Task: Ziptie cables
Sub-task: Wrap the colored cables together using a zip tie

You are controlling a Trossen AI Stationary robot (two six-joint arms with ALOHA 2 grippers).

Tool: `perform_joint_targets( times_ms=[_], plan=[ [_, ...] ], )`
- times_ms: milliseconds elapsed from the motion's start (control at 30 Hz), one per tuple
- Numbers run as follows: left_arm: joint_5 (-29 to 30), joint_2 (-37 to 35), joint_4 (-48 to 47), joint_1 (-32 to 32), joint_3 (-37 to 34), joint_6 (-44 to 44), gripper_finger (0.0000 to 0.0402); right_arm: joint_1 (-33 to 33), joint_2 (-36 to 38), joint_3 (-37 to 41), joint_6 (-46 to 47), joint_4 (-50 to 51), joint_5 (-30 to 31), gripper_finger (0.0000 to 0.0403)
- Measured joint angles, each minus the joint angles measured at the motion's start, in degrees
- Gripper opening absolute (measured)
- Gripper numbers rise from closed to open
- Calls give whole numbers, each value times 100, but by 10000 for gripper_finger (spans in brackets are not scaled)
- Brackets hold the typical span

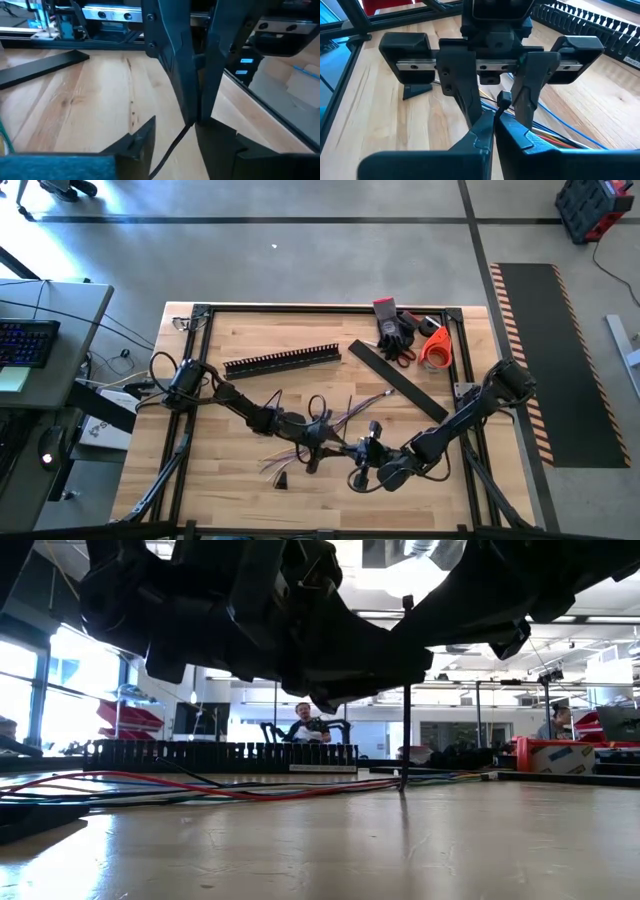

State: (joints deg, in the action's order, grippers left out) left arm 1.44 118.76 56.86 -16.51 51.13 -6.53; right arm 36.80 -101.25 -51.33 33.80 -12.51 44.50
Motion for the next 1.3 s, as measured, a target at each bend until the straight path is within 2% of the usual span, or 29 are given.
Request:
perform_joint_targets(
  times_ms=[233, 433, 567, 767, 967, 1100, 1200, 1300],
  plan=[
    [234, -4, -2, -92, 0, 125, 12, 0, -2, 0, 25, 17, 11, 0],
    [271, -10, -68, -91, -1, 98, 1, 0, 47, 0, 101, 198, -52, 4],
    [275, -13, -218, -89, -2, 67, 0, 13, 369, 0, 367, 863, -132, 32],
    [274, -13, -287, -88, -4, 64, 0, 22, 928, 0, 253, 993, -268, 66],
    [258, -11, -284, -112, -4, 125, 9, -17, 900, 0, 218, 933, -321, 39],
    [120, -13, -288, -114, -4, 121, 43, -17, 747, 0, 221, 959, -353, 5],
    [55, -13, -295, -122, -4, 361, 73, -12, 745, 0, 219, 929, -358, 9],
    [-134, -35, -351, -180, -4, 994, 105, 81, 834, 2, 185, 963, -295, 19]
  ],
)
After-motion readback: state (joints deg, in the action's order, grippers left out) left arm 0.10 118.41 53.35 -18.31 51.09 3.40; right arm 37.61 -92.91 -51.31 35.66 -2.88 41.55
